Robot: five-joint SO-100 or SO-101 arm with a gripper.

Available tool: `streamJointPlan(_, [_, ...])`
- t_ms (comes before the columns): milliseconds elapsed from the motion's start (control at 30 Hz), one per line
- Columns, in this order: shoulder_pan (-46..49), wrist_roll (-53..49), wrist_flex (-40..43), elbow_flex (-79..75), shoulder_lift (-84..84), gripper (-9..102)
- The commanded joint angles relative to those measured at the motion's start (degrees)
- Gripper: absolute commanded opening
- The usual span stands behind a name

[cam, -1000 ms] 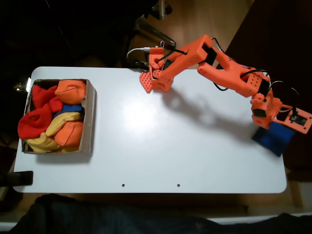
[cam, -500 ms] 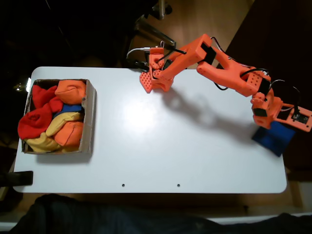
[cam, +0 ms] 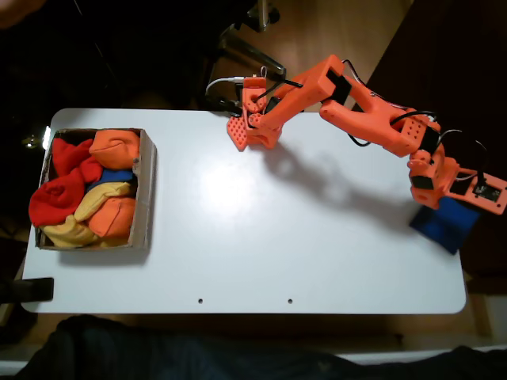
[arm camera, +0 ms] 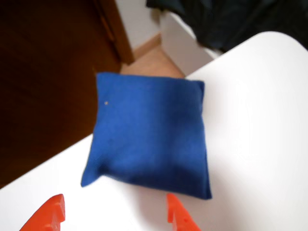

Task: Grasp a bag and put it in the box.

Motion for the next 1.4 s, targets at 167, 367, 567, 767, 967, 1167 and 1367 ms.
streamJointPlan(167, [0.97,-0.26,-0.26,-0.18,1.41,42])
streamJointPlan(367, [1.49,-0.44,-0.35,-0.35,0.79,54])
streamJointPlan(567, [1.67,-0.79,-0.09,-0.26,0.88,57])
streamJointPlan(767, [2.29,-2.02,-0.26,-0.18,-0.09,62])
streamJointPlan(967, [3.25,-3.69,-1.93,-0.26,-1.85,68])
streamJointPlan(1167, [3.60,-5.71,-5.45,-0.26,-3.87,71])
streamJointPlan(1367, [3.52,-6.86,-9.14,-0.62,-5.62,71])
